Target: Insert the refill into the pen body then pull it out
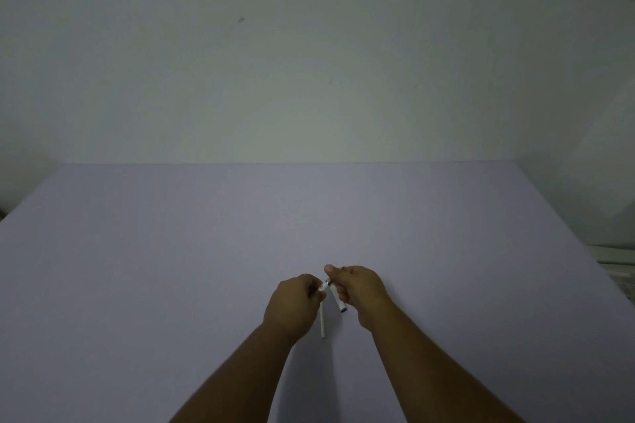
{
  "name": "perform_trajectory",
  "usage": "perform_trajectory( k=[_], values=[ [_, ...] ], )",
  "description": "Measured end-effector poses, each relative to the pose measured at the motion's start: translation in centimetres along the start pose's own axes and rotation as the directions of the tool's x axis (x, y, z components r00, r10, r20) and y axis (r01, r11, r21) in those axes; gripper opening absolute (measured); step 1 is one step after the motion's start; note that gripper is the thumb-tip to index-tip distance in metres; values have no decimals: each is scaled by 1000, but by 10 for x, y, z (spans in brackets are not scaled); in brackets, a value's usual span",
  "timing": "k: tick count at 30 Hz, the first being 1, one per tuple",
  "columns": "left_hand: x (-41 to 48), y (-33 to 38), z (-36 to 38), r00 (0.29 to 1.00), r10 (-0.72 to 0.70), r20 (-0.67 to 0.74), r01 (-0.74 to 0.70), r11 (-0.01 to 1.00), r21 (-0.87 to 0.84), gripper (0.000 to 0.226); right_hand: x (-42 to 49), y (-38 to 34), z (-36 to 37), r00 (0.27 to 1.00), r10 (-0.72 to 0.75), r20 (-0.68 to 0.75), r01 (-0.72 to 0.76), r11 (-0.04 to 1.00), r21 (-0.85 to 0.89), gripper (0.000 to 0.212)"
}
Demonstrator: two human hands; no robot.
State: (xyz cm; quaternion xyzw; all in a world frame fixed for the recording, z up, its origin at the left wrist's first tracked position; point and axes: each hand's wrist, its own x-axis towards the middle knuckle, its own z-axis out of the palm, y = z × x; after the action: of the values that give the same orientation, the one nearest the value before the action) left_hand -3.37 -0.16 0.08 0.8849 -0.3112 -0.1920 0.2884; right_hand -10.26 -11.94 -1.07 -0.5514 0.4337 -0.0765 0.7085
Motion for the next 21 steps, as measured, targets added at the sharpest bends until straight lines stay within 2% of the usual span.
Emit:
perform_trajectory(
  k=[2,4,6,7,10,12,14,19,21],
  values=[
    [0,1,1,1000,-1,2,1,1000,5,21,0,1,0,1000,-3,-3,3,1000,-9,13],
    [-1,1,2,1000,-11,4,11,1000,13,21,0,1,-1,1000,-5,24,4,998,70,5],
    [0,1,1,1000,-13,3,13,1000,15,20,-1,-2,-1,1000,3,30,-6,995,103,9],
    [0,1,1,1000,-12,1,12,1000,11,20,-1,-2,-1,1000,12,27,-14,996,87,5],
    [0,2,1,1000,-18,3,18,1000,-1,20,-2,-3,1,1000,20,-8,-21,999,-25,17],
    [0,1,2,1000,-29,5,29,1000,0,20,-2,-3,0,1000,17,10,-17,1000,24,5],
    [-1,-1,2,999,-40,6,40,999,-2,20,-2,-4,-1,999,9,48,-13,996,84,18],
    [-1,0,2,999,-40,-3,40,999,-11,20,-3,-4,0,1000,19,-22,-20,999,-34,13],
    [-1,0,2,999,-44,-3,44,999,-7,20,-2,-3,1,1000,11,-14,-11,1000,-20,11]
  ],
)
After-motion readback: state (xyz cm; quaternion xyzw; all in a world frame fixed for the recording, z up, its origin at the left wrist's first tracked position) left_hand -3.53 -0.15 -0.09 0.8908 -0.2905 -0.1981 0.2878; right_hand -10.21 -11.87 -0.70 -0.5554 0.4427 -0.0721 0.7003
